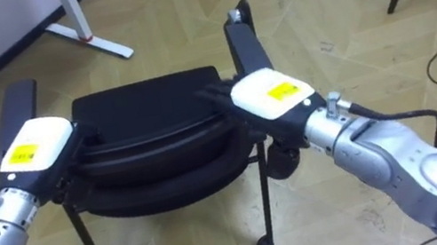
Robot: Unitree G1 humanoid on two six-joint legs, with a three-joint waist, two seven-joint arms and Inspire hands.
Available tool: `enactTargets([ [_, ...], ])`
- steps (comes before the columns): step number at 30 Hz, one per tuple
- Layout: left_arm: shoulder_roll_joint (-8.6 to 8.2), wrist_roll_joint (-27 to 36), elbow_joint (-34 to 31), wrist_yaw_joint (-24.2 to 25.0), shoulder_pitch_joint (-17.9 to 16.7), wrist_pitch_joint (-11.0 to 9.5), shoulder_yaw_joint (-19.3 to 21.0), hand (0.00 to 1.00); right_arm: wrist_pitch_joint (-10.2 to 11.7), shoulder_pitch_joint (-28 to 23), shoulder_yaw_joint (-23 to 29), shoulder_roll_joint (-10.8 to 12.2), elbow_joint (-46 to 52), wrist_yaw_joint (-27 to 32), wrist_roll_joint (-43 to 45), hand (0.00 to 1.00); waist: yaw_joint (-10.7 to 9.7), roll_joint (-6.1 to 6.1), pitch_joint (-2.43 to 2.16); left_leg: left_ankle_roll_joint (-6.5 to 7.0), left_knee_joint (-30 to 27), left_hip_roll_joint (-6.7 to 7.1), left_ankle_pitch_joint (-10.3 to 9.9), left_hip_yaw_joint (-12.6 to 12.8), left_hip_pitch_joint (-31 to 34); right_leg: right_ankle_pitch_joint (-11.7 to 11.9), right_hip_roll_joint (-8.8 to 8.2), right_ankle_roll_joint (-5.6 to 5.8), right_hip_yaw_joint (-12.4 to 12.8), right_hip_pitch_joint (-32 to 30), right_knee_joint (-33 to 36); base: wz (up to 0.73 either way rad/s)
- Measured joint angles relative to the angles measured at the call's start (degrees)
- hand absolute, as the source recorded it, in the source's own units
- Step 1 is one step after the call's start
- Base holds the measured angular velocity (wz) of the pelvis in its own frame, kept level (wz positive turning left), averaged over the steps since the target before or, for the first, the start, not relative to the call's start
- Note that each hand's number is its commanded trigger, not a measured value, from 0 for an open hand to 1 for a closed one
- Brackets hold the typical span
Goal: Push chair
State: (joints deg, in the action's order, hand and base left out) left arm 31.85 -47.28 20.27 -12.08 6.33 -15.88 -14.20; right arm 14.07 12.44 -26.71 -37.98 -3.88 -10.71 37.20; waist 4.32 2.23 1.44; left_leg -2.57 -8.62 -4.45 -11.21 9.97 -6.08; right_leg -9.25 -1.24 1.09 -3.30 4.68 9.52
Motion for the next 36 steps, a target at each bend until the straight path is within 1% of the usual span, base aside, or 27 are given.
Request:
enactTargets([
  [3, -0.28, 0.05, 0.09, -0.09, 0.38, 0.12, -0.73, 1.0, -0.34, 0.01, -0.12, 0.99, -1.59, 0.48, 1.46, 0.0, 0.63, -0.04, -0.11, 0.0, 0.0, 0.06, 0.0, -0.59, -0.12, 0.0, -0.08, 0.0, -0.12, 0.11, 0.0, 0.01],
  [5, -0.43, 0.09, 0.14, 0.09, 0.56, 0.11, -0.99, 1.0, -0.41, 0.17, -0.12, 2.48, -3.18, 1.95, 2.87, 0.0, 0.67, -0.07, -0.17, 0.0, -0.01, 0.14, 0.0, -0.95, -0.15, 0.0, -0.16, 0.0, -0.21, 0.22, 0.03, 0.05],
  [11, -0.49, 0.05, 0.13, 0.36, 0.69, 0.67, -1.0, 1.0, -0.32, 0.47, -0.07, 4.62, -5.86, 4.67, 6.07, 0.0, 0.01, -0.09, -0.22, 0.0, -0.01, 0.16, 0.0, -1.16, -0.03, 0.0, -0.22, 0.0, -1.34, 0.33, 0.0, 0.02],
  [17, -1.11, 0.02, 0.13, 0.73, 0.97, 0.88, -1.0, 1.0, -0.09, 0.69, -0.07, 4.69, -7.52, 6.86, 9.38, 0.0, 0.01, -0.17, -0.23, 0.01, -0.02, 0.25, 0.01, -1.28, -0.03, 0.0, -0.3, 0.0, -1.41, 0.33, 0.01, 0.01],
  [25, -1.98, -0.48, 0.08, 1.25, 1.0, 1.67, -1.0, 1.0, -0.74, 0.69, -0.13, 4.89, -7.53, 6.97, 10.4, 0.0, 0.09, -0.37, -0.33, 0.01, -0.02, 0.25, 0.01, -1.57, -0.04, 0.0, -0.29, 0.0, -1.46, 0.36, 0.01, 0.0],
  [29, -2.2, -0.57, 0.07, 1.28, 1.02, 2.14, -1.0, 1.0, -1.85, 0.69, -0.13, 6.19, -7.55, 6.95, 10.4, 0.0, -0.11, -0.36, -0.33, 0.02, -0.02, 0.26, 0.01, -1.66, -0.05, 0.0, -0.28, 0.0, -1.48, 0.4, 0.01, 0.0],
  [31, -2.21, -0.57, 0.09, 1.3, 1.15, 2.24, -1.08, 1.0, -2.18, 0.69, -0.18, 6.39, -7.55, 6.94, 10.3, 0.0, -0.1, -0.35, -0.33, 0.02, -0.02, 0.26, 0.01, -1.68, -0.09, 0.0, -0.28, 0.0, -1.48, 0.45, 0.01, 0.0],
  [36, -2.24, -0.56, 0.75, 0.82, 1.37, 2.22, -1.7, 1.0, -2.24, 1.0, -0.19, 7.22, -8.51, 7.2, 10.28, 0.0, 0.03, -0.33, -0.32, 0.02, 0.01, 0.27, 0.01, -1.85, -0.6, 0.0, -0.27, 0.0, -1.53, 0.88, 0.01, 0.0],
])
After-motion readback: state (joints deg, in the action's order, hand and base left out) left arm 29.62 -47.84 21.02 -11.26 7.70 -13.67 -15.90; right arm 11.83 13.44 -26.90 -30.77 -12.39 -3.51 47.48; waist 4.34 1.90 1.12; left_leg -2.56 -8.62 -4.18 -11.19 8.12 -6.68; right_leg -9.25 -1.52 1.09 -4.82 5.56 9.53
